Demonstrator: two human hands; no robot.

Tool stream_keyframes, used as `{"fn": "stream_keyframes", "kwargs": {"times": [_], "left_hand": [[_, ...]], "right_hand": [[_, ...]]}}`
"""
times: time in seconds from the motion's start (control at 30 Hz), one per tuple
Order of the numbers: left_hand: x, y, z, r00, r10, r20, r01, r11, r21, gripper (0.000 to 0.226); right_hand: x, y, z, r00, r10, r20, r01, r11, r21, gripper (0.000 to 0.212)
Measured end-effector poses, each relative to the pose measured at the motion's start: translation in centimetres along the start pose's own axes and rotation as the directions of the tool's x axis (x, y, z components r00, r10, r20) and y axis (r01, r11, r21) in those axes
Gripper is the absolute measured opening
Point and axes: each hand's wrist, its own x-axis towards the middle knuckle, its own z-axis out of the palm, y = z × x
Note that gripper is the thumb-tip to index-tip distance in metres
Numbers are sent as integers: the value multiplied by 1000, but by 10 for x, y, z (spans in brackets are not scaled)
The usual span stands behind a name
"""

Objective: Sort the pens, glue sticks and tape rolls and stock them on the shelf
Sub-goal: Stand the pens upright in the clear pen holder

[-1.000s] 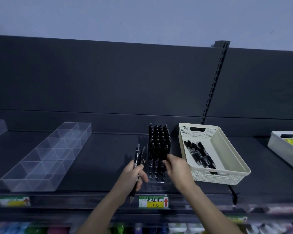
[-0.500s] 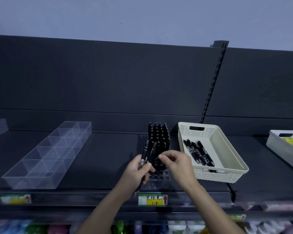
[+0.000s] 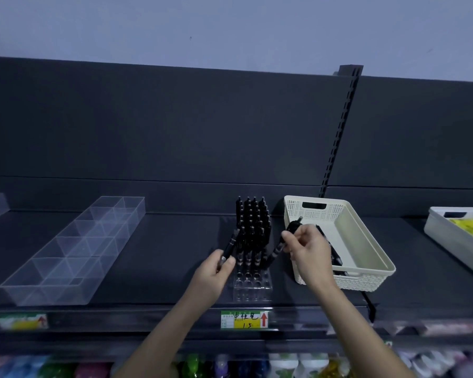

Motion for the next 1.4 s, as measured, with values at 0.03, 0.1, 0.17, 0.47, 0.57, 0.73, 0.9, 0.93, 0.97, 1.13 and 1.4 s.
{"fn": "stream_keyframes", "kwargs": {"times": [0.03,0.1,0.17,0.47,0.57,0.73,0.9,0.93,0.97,1.13,1.4], "left_hand": [[0,-1,-1,1000,-10,-20,10,1000,-6,26],[0,-1,-1,998,-56,-36,53,996,-68,25],[0,-3,0,996,-81,-33,77,991,-110,22],[-1,-10,-2,996,-33,-79,24,993,-115,17],[-1,-12,-4,996,-35,-84,22,988,-154,18],[-1,-14,-5,995,-46,-93,34,992,-121,18],[-1,-15,-4,995,-15,-101,9,998,-60,20],[-1,-15,-5,994,-3,-105,-3,998,-57,21],[-1,-15,-5,994,8,-112,-14,998,-57,21],[0,-13,2,991,52,-126,-60,997,-57,22],[3,-6,7,984,131,-119,-132,991,2,21]], "right_hand": [[2,2,0,1000,-8,-9,7,999,-43,26],[5,3,5,1000,-28,1,28,993,-117,27],[6,1,9,997,-72,31,76,976,-202,23],[7,7,21,979,-127,158,189,851,-490,19],[2,18,26,980,-64,186,151,852,-502,16],[2,22,31,982,-44,183,137,835,-533,17],[1,21,29,985,-6,172,96,848,-520,29],[0,20,27,987,-11,158,89,860,-502,31],[-3,17,24,990,-31,135,93,872,-481,29],[-22,-7,27,971,-199,131,232,912,-339,8],[-24,-20,41,930,-44,365,121,974,-191,33]]}}
